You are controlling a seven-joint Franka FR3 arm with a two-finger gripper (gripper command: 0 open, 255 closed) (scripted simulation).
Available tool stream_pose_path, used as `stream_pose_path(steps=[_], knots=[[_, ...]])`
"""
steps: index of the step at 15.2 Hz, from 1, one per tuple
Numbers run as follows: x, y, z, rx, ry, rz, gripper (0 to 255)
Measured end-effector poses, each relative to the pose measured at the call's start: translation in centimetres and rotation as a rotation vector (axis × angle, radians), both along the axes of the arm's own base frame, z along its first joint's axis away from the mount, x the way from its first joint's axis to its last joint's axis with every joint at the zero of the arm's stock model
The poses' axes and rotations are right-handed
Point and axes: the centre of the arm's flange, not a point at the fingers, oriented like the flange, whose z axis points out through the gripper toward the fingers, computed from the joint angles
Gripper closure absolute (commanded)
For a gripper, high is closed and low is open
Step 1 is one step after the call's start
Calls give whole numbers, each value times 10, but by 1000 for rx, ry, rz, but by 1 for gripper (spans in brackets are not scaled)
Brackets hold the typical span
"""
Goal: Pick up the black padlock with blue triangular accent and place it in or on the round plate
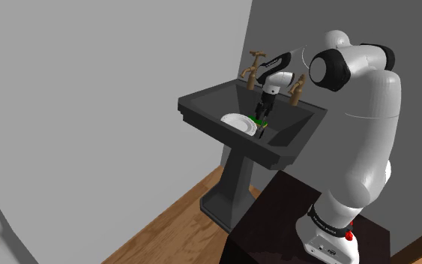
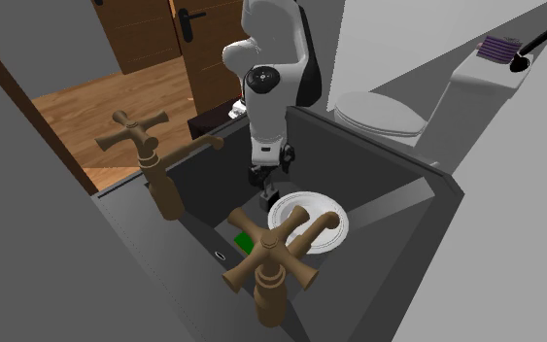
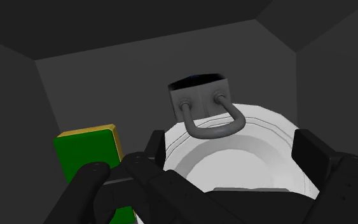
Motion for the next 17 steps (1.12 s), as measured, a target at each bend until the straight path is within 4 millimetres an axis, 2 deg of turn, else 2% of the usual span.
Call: stream_pose_path(steps=[9,10,11,14,17], knots=[[0,0,0,0,0,0,255],[0,0,0,0,0,0,0],[0,0,0,0,0,0,0],[31,-4,-23,-3,138,93,0],[38,-1,-45,0,187,123,0]])
